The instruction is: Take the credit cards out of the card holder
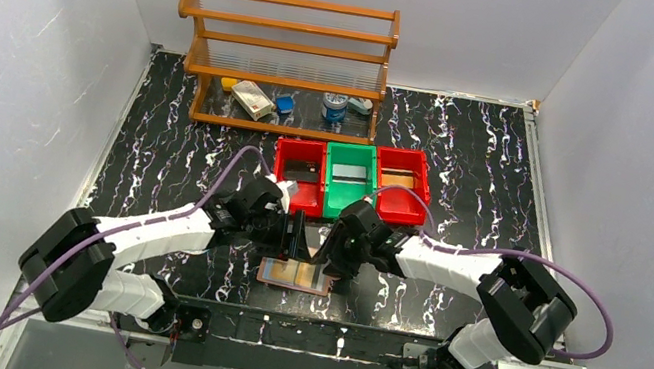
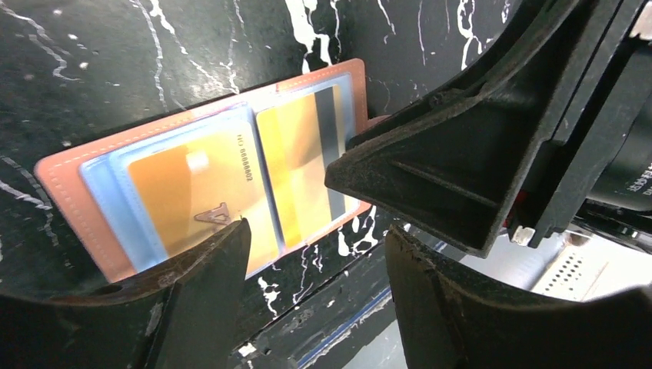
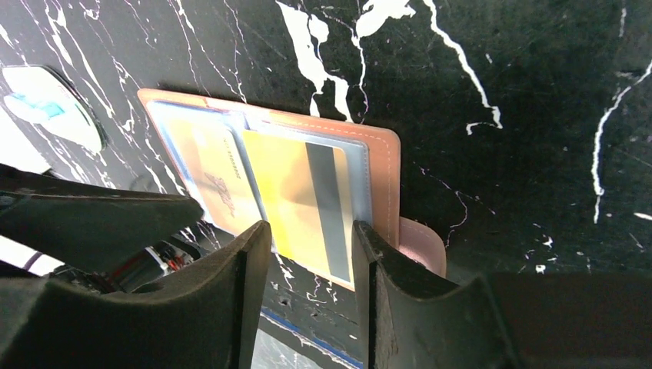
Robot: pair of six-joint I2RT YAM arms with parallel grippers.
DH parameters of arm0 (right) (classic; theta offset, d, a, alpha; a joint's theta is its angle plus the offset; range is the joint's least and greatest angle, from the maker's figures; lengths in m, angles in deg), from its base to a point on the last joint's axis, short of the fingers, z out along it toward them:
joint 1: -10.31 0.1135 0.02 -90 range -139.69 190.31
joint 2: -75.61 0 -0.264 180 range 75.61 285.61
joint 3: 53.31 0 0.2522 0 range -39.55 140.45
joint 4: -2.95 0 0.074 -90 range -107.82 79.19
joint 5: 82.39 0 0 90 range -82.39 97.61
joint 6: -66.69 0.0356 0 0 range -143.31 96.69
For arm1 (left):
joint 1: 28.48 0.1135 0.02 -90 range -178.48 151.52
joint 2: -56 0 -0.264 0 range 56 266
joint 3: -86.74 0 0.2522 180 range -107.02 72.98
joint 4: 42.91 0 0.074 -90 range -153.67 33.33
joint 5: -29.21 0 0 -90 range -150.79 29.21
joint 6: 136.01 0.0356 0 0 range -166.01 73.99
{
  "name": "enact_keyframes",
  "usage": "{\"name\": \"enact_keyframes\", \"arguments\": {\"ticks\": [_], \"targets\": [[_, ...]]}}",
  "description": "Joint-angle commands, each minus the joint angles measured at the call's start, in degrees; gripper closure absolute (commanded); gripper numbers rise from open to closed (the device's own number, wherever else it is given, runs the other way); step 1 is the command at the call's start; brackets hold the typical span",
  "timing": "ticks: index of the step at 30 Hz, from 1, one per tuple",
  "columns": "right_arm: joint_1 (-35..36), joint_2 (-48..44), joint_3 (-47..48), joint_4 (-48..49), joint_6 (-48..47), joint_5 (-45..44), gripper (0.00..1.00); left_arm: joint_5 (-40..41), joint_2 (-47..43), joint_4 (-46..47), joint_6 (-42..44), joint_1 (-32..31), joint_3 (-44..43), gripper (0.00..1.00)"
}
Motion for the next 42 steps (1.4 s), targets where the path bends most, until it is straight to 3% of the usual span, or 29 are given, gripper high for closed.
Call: {"name": "enact_keyframes", "arguments": {"ticks": [1,5,11,22,36,42], "targets": [[-1.1,0.8,-3.2,1.7,1.5,1.7,0.48,-6.1,2.5,4.6,-2.1,0.2,0.8,0.38],[-2.4,0.6,-6.7,5.2,3.3,4.2,0.49,-8.5,6.4,7.1,-3.7,0.2,1.9,0.40],[-4.0,1.4,-10.0,8.5,5.0,6.6,0.50,-4.7,8.5,4.1,-4.2,0.2,3.4,0.43],[-4.7,2.5,-11.2,10.6,5.5,8.5,0.51,-6.3,12.4,6.3,-5.5,0.9,5.0,0.53],[-5.0,2.9,-11.3,12.0,5.6,9.5,0.53,-5.4,7.3,9.5,-6.2,1.5,5.4,0.80],[-5.0,2.8,-10.5,10.6,5.1,8.9,0.53,-4.2,4.8,7.7,-5.7,1.5,5.3,0.80]]}}
